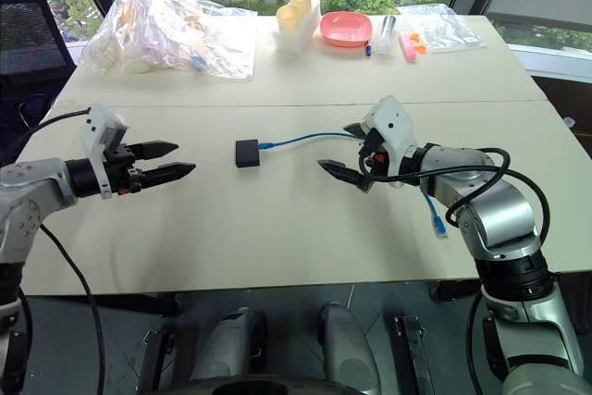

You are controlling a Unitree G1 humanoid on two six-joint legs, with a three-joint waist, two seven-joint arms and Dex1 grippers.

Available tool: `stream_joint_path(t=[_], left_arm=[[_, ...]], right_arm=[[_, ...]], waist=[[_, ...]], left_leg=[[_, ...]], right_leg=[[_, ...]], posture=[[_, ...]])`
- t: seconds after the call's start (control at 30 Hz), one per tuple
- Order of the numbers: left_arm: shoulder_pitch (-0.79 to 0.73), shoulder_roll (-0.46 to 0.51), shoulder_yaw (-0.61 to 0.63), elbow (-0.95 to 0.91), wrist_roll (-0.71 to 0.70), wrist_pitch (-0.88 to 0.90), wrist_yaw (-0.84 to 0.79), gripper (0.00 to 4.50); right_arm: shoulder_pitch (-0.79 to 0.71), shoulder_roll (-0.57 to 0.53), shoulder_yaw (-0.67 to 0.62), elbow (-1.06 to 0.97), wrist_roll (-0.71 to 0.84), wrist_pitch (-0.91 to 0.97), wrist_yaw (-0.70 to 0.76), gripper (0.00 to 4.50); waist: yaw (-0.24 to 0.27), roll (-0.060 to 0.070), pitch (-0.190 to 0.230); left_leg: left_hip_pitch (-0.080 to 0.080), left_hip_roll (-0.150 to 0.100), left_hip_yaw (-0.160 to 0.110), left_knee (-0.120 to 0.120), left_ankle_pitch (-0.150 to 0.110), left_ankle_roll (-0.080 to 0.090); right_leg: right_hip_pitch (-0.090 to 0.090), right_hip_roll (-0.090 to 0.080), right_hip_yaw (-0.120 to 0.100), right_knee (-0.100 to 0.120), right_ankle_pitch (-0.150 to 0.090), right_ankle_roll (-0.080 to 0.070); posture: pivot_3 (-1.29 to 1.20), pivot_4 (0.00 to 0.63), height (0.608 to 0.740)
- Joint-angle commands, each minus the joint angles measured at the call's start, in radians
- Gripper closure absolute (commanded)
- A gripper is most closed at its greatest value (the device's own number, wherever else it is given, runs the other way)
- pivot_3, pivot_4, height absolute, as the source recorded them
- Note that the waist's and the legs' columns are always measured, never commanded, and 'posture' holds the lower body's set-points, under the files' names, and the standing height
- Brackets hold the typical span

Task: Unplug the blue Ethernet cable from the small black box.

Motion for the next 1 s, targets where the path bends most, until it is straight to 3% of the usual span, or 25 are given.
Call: stream_joint_path(t=[0.03, 0.37, 1.0], left_arm=[[-0.032, -0.005, 0.002, 0.029, 0.025, -0.043, -0.009, 0.90], [-0.069, -0.025, -0.056, 0.063, 0.087, -0.095, -0.031, 0.90], [-0.096, -0.037, -0.031, 0.098, 0.106, -0.111, -0.024, 0.90]], right_arm=[[-0.018, -0.001, -0.006, -0.007, -0.014, -0.033, 0.007, 0.02], [-0.018, 0.034, 0.022, -0.009, -0.033, -0.060, 0.012, 0.02], [-0.067, 0.090, 0.051, 0.053, -0.081, -0.114, 0.021, 0.02]], waist=[[0.000, 0.000, 0.000], [-0.001, 0.000, 0.000], [0.000, 0.000, 0.000]], left_leg=[[0.000, 0.000, 0.000, 0.000, 0.000, 0.000], [0.000, 0.000, 0.000, 0.001, 0.000, 0.000], [0.000, 0.000, 0.000, 0.001, 0.000, 0.000]], right_leg=[[0.000, 0.000, 0.000, 0.000, 0.000, 0.000], [0.000, 0.000, 0.000, 0.001, 0.000, 0.000], [0.000, 0.001, 0.000, 0.003, 0.000, 0.000]], posture=[[0.00, 0.150, 0.740], [0.00, 0.150, 0.740], [0.00, 0.150, 0.740]])
